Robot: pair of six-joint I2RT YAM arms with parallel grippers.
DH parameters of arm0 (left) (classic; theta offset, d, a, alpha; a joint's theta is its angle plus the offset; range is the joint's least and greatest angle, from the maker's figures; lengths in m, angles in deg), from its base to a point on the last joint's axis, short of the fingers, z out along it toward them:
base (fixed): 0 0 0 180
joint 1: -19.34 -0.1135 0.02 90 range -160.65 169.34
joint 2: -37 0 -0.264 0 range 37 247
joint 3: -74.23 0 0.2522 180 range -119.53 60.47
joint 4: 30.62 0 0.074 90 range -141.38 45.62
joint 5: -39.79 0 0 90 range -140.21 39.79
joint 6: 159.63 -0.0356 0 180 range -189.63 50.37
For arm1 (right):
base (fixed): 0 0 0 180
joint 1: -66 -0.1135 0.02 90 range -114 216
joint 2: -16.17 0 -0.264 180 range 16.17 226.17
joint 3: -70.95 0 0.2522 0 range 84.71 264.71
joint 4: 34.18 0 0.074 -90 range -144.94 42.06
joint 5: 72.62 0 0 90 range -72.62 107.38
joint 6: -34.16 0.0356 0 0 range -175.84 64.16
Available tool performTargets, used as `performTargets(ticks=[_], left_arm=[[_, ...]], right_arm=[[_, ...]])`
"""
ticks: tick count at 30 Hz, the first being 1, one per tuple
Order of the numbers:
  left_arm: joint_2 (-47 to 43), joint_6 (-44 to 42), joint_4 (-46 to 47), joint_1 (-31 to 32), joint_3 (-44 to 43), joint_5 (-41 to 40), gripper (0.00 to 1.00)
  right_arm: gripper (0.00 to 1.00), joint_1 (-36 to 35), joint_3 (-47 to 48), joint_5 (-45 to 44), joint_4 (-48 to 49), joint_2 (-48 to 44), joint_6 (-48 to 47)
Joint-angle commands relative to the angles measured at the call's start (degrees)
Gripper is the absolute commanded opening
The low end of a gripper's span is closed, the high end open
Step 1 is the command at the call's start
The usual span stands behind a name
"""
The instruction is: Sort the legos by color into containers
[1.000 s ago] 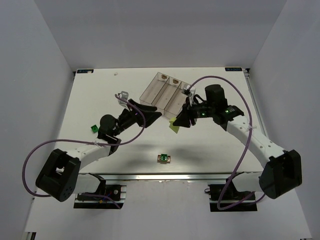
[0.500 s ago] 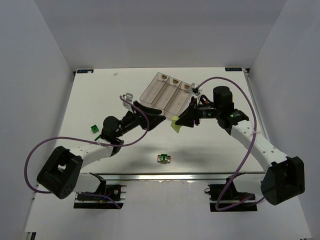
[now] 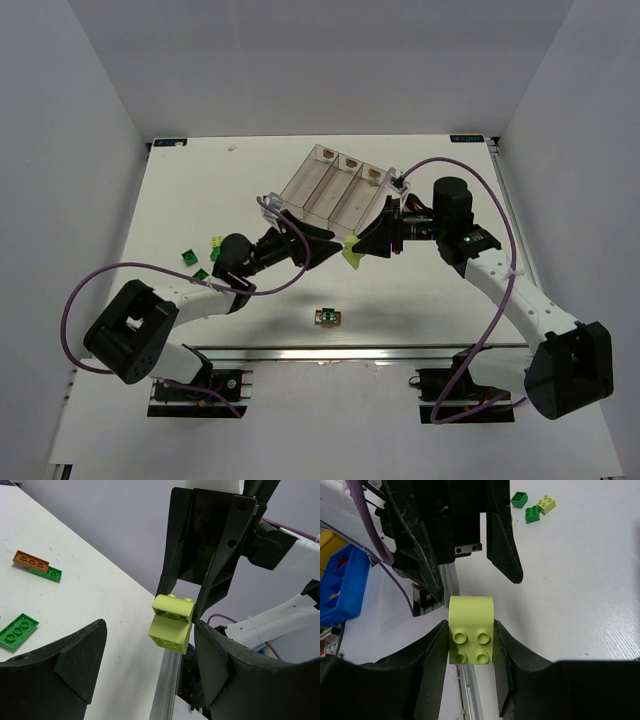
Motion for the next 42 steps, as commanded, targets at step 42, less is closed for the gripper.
performTargets(ticks=[42], left_arm=[[2.7,1.9,5.8,4.3,-2.5,7.0,0.73]], right_arm=[[0.00,2.6,-5.7,5.3,16.4,-2.2,10.9]])
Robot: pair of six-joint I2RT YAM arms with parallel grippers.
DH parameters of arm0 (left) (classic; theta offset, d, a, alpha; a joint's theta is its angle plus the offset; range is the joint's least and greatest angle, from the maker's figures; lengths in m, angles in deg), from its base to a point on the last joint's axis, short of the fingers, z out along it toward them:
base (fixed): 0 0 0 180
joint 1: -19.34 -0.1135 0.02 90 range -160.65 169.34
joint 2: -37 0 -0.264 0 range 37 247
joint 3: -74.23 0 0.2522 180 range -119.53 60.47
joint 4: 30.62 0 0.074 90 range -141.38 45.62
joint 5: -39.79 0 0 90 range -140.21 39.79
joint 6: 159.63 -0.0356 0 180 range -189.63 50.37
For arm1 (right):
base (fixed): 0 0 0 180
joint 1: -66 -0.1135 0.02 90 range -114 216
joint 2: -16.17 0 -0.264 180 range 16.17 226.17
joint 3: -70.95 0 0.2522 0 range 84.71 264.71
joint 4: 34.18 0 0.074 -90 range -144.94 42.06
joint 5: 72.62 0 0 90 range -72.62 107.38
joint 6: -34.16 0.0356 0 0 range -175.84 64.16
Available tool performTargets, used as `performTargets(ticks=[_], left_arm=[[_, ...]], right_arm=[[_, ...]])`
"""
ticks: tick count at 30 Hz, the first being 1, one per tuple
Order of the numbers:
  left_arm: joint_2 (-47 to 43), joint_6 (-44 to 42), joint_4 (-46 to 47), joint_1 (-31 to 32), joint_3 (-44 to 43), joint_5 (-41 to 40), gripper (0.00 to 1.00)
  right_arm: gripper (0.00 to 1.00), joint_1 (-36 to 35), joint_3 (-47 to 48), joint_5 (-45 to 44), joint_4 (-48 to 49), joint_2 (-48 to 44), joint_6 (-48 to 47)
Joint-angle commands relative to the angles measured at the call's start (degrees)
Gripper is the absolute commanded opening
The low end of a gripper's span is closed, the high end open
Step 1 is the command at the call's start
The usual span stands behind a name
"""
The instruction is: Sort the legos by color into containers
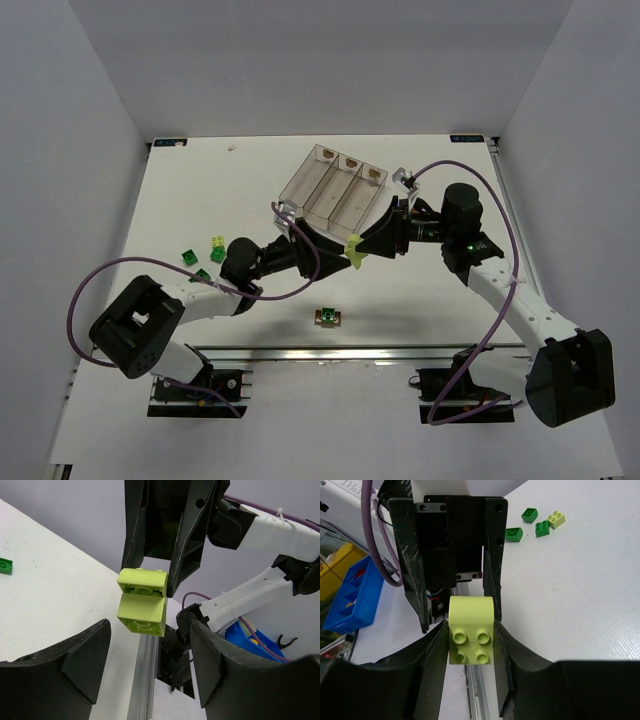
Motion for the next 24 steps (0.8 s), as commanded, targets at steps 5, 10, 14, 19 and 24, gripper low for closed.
performTargets(ticks=[5,10,14,19,24], left_arm=[[1.2,0.6,2.7,0.6,-2.0,1.5,0.68],[0.9,0.7,3.2,0.7,-2.1,1.7,0.65],[1.1,0.9,3.1,0.7,-2.2,2.0,0.64],[1.5,1.2,3.2,0.9,-2.5,2.4,0.64],[1.6,1.5,3.5,1.0,-2.6,2.5,0.61]], right_arm=[[0.00,0.5,-1.7,2.6,6.0,0.1,2.8],[0.00,0.4,-2.1,2.6,6.2,0.4,2.9],[0.00,0.3,-2.2,2.3,6.4,0.6,2.7],[0.00,0.2,-2.3,2.3,6.5,1.0,2.4],[0.00,-0.2,-2.3,2.1,6.6,1.0,2.1]])
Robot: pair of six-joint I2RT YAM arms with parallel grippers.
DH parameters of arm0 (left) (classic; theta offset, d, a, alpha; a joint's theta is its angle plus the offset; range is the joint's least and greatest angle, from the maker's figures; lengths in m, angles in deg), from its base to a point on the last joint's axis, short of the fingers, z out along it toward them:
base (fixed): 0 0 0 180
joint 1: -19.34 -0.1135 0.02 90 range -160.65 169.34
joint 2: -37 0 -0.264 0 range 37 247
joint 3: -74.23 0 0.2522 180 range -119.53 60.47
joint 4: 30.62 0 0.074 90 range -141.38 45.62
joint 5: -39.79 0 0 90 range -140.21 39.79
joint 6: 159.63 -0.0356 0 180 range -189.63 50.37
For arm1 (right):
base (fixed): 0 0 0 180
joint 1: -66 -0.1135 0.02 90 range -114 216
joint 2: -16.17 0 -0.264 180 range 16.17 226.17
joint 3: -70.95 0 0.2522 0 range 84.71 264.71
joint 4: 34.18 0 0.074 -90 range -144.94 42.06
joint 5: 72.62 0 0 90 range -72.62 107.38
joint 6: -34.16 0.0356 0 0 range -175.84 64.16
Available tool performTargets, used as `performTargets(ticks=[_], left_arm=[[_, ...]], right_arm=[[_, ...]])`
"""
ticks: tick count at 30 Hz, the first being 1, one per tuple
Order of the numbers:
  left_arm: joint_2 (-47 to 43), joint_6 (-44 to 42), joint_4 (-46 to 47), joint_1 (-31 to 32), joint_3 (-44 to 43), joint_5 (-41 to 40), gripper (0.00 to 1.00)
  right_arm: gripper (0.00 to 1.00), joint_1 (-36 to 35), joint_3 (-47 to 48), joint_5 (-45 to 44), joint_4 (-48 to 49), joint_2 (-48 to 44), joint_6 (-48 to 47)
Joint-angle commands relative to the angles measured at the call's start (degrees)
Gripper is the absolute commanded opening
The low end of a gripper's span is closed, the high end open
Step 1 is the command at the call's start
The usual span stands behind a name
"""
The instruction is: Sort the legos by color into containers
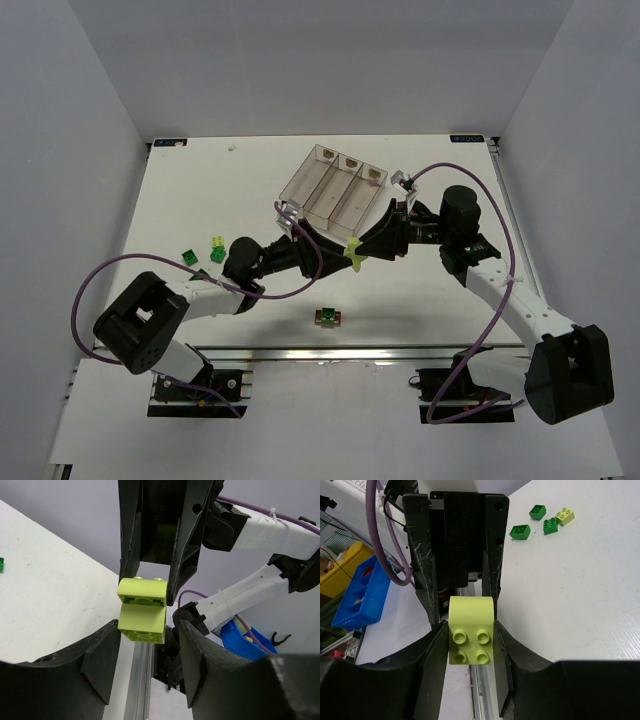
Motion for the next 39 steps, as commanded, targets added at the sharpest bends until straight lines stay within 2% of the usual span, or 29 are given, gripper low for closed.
performTargets(ticks=[1,8,11,12,15,20,23,24,27,32,36,39], left_arm=[[-0.1,0.2,1.9,0.6,-1.8,1.4,0.59],[0.6,0.7,2.6,0.7,-2.3,2.2,0.39],[0.6,1.2,3.4,0.7,-2.2,2.6,0.27],[0.6,1.3,3.5,0.7,-2.2,2.6,0.18],[0.5,1.3,3.4,0.8,-2.3,2.7,0.00],[-1.7,-0.4,0.1,0.8,-1.9,2.2,0.00],[-5.0,-5.8,-11.0,0.8,-3.2,0.2,0.00],[-5.9,-9.9,-19.8,0.8,-4.1,-1.5,0.00],[-8.7,-16.0,-32.5,0.8,-7.4,-4.4,0.00],[-11.3,-18.5,-40.0,0.8,-10.5,-9.9,0.00],[-10.5,-21.5,-54.9,0.7,-16.0,-17.1,0.00],[-10.8,-21.5,-59.8,0.4,-17.8,-20.4,0.00]], right_arm=[[0.00,-0.2,-0.7,0.5,2.9,0.0,-0.3],[0.00,-0.3,-0.8,0.3,3.1,-0.3,-0.5],[0.00,-0.3,-0.8,0.1,2.9,-0.1,-0.9],[0.00,-0.3,-0.7,-0.2,2.3,-0.2,-1.2],[0.00,-0.3,0.3,-2.2,0.0,-0.1,-4.6],[0.00,-0.2,2.0,-6.5,-5.2,-0.3,-10.9],[0.00,0.1,3.2,-9.4,-7.7,-0.5,-12.9],[0.00,0.3,3.6,-11.4,-8.3,-0.8,-14.2],[0.00,0.7,4.8,-14.3,-9.6,-0.1,-15.9],[0.00,1.0,8.3,-18.0,-11.7,3.7,-19.2],[0.00,1.0,14.4,-27.9,-13.8,9.5,-21.9],[0.00,1.2,19.4,-33.7,-13.4,15.8,-23.0]])
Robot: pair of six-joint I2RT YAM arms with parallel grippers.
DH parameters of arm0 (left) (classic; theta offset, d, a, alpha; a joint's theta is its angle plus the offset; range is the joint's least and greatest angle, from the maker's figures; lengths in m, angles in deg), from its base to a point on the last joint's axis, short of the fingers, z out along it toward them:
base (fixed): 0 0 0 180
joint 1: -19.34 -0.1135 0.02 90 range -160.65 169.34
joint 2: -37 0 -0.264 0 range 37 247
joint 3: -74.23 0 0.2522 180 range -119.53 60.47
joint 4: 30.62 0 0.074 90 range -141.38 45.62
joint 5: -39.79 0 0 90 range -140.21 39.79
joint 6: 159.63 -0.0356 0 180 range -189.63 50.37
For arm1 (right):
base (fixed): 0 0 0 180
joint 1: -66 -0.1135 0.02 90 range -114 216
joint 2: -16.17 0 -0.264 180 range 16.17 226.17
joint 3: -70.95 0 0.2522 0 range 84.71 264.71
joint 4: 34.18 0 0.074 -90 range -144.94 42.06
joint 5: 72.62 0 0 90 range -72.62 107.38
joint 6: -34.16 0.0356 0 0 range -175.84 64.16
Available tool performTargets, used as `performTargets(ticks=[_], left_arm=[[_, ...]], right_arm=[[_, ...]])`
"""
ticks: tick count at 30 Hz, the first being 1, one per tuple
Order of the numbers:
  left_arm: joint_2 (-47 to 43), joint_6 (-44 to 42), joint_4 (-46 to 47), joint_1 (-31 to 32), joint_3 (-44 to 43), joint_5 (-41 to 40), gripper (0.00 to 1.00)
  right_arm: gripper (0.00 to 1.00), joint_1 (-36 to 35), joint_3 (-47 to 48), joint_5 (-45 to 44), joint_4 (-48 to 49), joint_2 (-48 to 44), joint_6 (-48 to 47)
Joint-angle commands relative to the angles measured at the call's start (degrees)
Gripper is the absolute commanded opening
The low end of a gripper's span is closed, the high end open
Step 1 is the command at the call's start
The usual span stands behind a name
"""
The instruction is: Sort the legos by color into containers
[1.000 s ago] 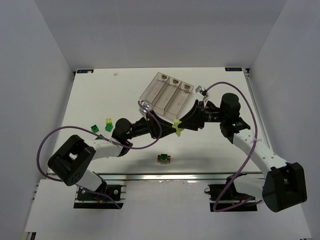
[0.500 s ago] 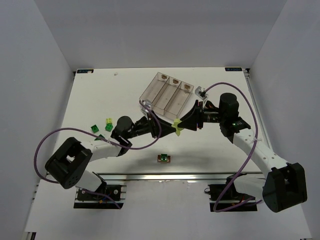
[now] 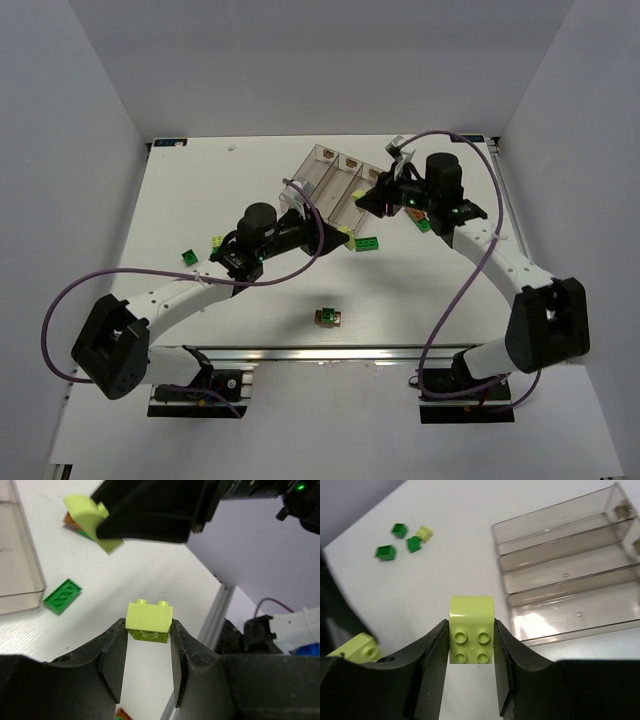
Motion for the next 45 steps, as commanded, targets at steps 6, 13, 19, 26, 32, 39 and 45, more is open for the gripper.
performTargets(ticks=[6,13,19,26,32,39,45], left_arm=[[-5.8,-1.0,-13.7,-0.3,-2.0,-12.7,0.00],[-12.0,-5.6,-16.5,-0.4,-1.2,-20.8,0.00],[-11.6,-5.8,-15.7,-0.4,-0.5,-18.6,0.00],[-11.2,-6.5,-15.7,-0.4,-0.4,-18.6,0.00],[-11.4,-6.6,-15.5,-0.4,-0.1,-18.7,0.00],[-10.8,-7.1,-14.3,-0.4,0.8,-19.6,0.00],[-5.7,-7.4,-12.8,-0.6,-0.2,-17.9,0.00]], right_arm=[[0.00,0.3,13.5,-16.1,2.2,18.1,-2.6],[0.01,0.4,20.4,-19.0,6.3,28.5,0.0],[0.11,0.4,25.1,-19.2,6.9,35.9,0.9],[0.38,0.6,26.6,-19.7,5.7,39.1,0.4],[0.89,0.9,27.3,-19.4,2.8,37.7,-0.7],[0.90,1.0,23.5,-17.9,-3.7,26.3,-5.7],[0.89,1.2,10.2,-8.2,-10.0,8.0,-10.4]])
